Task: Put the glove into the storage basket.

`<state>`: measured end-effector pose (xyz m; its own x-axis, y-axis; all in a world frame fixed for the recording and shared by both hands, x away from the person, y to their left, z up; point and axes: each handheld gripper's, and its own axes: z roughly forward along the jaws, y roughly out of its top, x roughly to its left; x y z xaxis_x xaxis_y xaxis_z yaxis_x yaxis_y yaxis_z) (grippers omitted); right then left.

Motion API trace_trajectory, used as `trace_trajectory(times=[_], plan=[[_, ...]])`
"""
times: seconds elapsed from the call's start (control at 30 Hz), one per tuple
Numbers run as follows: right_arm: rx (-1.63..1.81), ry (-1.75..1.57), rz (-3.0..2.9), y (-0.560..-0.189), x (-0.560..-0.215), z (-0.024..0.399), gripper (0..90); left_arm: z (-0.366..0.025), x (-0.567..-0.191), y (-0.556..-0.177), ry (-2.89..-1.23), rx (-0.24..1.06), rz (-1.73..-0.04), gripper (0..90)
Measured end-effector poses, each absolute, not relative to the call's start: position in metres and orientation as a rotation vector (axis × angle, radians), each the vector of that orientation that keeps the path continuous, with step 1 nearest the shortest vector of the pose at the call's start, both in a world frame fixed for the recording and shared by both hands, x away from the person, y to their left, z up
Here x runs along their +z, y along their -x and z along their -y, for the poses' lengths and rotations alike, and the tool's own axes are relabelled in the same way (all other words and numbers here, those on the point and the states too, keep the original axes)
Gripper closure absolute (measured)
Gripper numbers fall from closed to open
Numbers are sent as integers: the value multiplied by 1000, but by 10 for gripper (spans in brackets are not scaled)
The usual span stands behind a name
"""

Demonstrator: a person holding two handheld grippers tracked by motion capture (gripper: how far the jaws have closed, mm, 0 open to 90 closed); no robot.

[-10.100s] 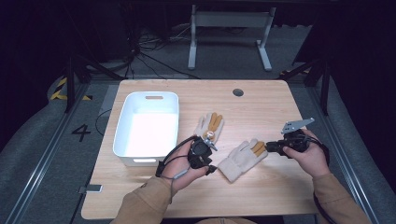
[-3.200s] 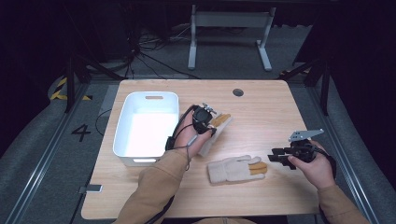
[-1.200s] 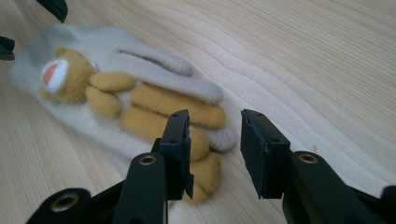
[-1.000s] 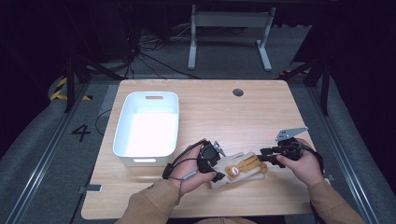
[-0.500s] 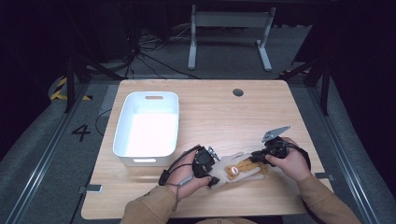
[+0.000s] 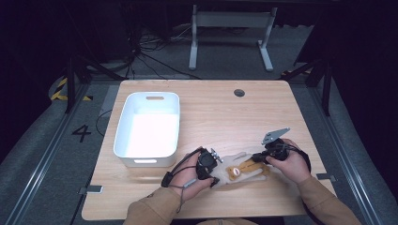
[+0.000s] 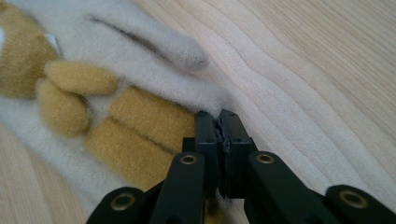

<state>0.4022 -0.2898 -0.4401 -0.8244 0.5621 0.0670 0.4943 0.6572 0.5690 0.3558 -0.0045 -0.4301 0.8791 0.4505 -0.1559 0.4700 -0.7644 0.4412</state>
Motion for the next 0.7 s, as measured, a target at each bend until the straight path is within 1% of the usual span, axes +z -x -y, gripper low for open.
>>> trace_trajectory(times=[0.03,0.07,0.13,0.2,0.57,0.7], plan=[[889,-877,-2753,-402,-439,290,883,4,-429,-356,-2568,-56,-668,757],[889,-877,-2753,-402,-439,290,883,4,-428,-356,-2571,-54,-670,757],[901,-865,-2742,-399,-434,291,884,2,-425,-355,-2566,-50,-667,809],[903,-868,-2735,-398,-432,292,884,2,-423,-355,-2563,-55,-666,812],[987,-878,-2629,-377,-397,307,886,-4,-395,-360,-2516,-7,-599,813],[992,-901,-2606,-370,-391,311,886,-3,-391,-362,-2513,-23,-575,813]])
